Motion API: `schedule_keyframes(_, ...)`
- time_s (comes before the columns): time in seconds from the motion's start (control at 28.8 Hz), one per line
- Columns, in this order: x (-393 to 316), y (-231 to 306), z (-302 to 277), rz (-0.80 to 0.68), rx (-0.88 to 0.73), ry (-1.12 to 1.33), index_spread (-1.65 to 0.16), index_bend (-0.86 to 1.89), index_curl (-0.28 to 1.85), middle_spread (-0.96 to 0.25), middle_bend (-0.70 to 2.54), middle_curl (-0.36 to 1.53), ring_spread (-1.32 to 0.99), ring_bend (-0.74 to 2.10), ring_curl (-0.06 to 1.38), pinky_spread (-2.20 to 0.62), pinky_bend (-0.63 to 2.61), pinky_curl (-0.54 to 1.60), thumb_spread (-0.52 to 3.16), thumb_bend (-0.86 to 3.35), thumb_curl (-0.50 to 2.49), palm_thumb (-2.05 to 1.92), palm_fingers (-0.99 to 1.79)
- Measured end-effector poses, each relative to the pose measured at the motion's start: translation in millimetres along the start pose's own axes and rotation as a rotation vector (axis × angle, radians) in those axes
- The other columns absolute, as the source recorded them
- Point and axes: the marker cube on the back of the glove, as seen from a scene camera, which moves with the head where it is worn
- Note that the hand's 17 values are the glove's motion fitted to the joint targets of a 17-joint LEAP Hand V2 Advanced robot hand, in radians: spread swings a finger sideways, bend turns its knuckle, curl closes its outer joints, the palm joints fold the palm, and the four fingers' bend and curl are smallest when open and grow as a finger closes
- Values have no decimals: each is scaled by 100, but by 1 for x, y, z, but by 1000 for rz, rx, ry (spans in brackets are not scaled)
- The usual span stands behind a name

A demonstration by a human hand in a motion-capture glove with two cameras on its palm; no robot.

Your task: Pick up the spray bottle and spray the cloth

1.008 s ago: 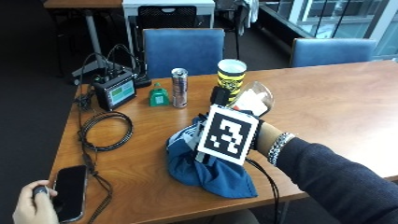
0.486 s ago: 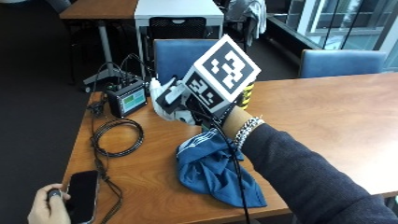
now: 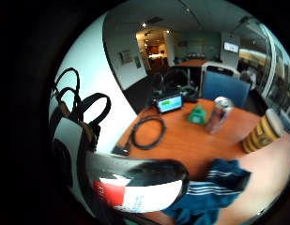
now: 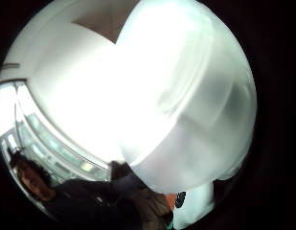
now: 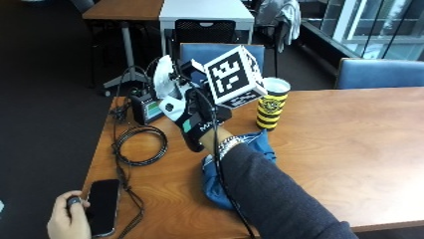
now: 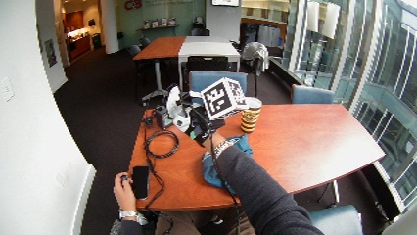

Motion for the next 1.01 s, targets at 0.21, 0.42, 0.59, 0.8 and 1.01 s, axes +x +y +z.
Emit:
schedule_keyframes(0.21,15,8,22,121,42,-116,-29,22,63,-20,57,62,-19,77,50,-31,58,42,73,-2,75,93,135)
schedule_keyframes(0.42,28,19,38,202,82,-171,-29,21,63,-20,57,62,-19,77,50,-31,58,42,73,-2,75,92,135)
schedule_keyframes(0.59,40,31,46,256,130,-153,-29,21,63,-20,57,62,-19,77,50,-31,58,42,74,-2,75,92,135)
schedule_keyframes(0.8,48,36,53,264,144,-164,-29,21,63,-20,57,62,-19,77,50,-31,58,42,75,-2,75,93,135)
schedule_keyframes(1.01,53,27,46,264,171,-145,-29,20,63,-20,57,62,-19,76,50,-31,58,42,76,-2,75,93,135)
